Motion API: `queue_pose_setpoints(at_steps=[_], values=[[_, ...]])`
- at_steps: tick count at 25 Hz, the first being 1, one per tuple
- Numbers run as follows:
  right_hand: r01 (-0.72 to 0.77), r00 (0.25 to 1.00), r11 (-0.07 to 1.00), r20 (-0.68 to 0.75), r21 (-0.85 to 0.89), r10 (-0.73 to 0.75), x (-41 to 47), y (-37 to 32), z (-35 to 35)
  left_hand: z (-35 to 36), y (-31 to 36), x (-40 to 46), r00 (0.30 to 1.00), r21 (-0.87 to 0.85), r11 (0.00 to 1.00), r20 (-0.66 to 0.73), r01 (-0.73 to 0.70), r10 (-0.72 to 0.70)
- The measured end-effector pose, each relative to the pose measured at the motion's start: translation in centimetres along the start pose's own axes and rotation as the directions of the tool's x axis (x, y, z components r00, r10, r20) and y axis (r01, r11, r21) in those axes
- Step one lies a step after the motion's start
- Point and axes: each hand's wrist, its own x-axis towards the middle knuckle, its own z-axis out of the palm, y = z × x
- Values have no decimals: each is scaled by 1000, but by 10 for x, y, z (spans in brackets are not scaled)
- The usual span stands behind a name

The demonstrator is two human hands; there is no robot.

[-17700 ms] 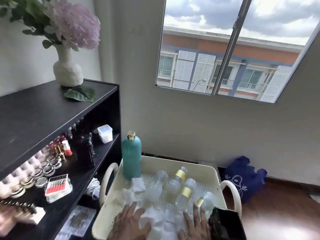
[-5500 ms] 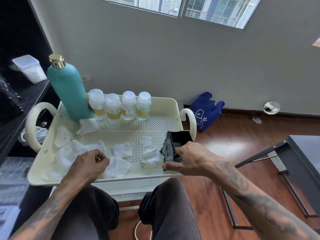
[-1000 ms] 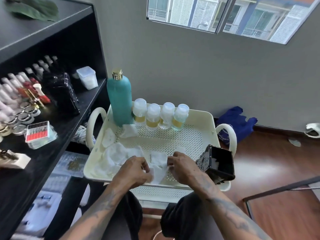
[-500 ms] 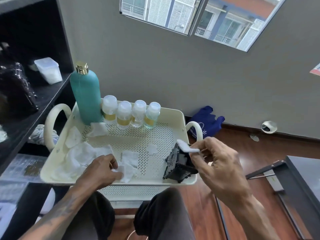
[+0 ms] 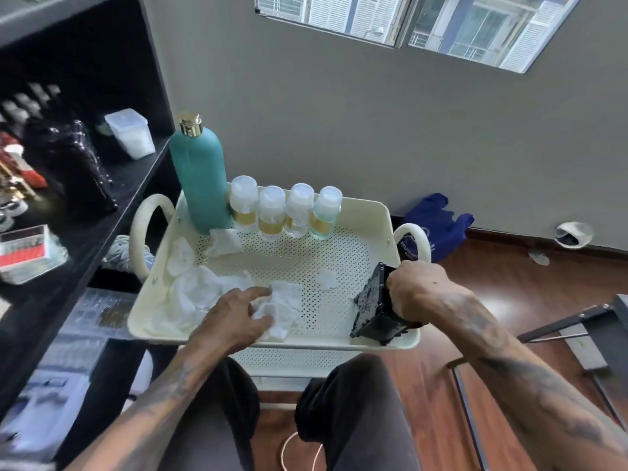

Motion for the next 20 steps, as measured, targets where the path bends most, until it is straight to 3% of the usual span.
queue_pose_setpoints(at_steps=[3,4,6,8,12,16,20], values=[[90,993,990,71,106,-98,-8,11,-6,0,-1,-2,999,0,1000,-28,-17,17],[110,994,967,2,231,-114,-14,21,-3,0,-1,-3,998,1,999,-41,-37,37],[222,956,855,-275,469,-98,-28,45,11,1,0,-4,995,-18,998,-78,-68,67],[330,903,767,-421,550,-87,-39,66,26,2,3,-6,989,-77,994,-131,-83,73],[335,938,762,-276,554,-212,-34,71,55,5,4,-13,944,-95,984,-309,-151,116],[354,916,678,-384,645,-114,-19,63,71,7,8,-20,855,1,963,-461,-269,239],[383,905,594,-416,707,-88,-16,63,73,5,11,-27,816,78,938,-473,-338,333]])
